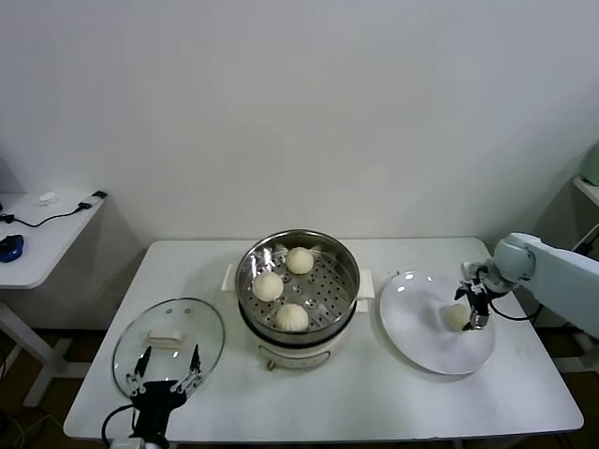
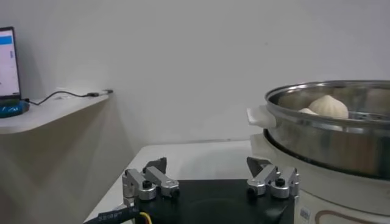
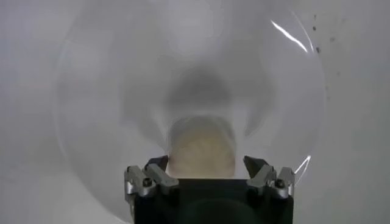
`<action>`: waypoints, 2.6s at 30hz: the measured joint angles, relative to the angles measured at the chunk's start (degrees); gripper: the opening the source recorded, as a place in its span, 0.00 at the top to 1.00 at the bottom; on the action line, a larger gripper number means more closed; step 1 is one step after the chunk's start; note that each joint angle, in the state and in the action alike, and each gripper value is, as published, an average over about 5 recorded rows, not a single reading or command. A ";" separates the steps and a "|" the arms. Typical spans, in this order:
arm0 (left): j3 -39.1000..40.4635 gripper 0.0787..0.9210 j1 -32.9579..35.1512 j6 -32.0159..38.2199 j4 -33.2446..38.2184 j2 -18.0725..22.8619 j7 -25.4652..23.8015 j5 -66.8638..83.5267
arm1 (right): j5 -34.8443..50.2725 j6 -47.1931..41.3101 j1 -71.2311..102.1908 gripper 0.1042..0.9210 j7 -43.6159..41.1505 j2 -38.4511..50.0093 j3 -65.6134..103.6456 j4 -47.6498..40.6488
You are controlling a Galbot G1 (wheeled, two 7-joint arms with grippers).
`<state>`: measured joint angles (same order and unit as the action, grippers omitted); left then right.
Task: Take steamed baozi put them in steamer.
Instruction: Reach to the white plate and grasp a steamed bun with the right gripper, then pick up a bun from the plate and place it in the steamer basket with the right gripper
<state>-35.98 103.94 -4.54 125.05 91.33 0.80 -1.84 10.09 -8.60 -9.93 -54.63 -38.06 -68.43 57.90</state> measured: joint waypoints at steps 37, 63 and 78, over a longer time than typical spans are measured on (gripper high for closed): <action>2.84 0.12 0.79 -0.08 1.28 -0.32 0.06 -0.66 | 38.03 -13.51 -39.36 0.42 8.64 -8.75 -21.80 28.16; 3.05 0.12 1.55 0.16 2.20 -0.30 0.02 -1.12 | 39.45 -20.12 -30.81 0.42 17.52 -22.28 -23.76 25.20; 2.70 0.12 1.17 -0.35 2.03 -0.27 -0.13 -0.79 | 36.86 -18.60 -28.41 0.29 15.87 -22.74 -23.15 23.01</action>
<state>-33.28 105.11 -4.89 127.08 91.05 0.67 -2.63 46.95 -27.19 -38.34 -38.76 -60.80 -91.58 80.91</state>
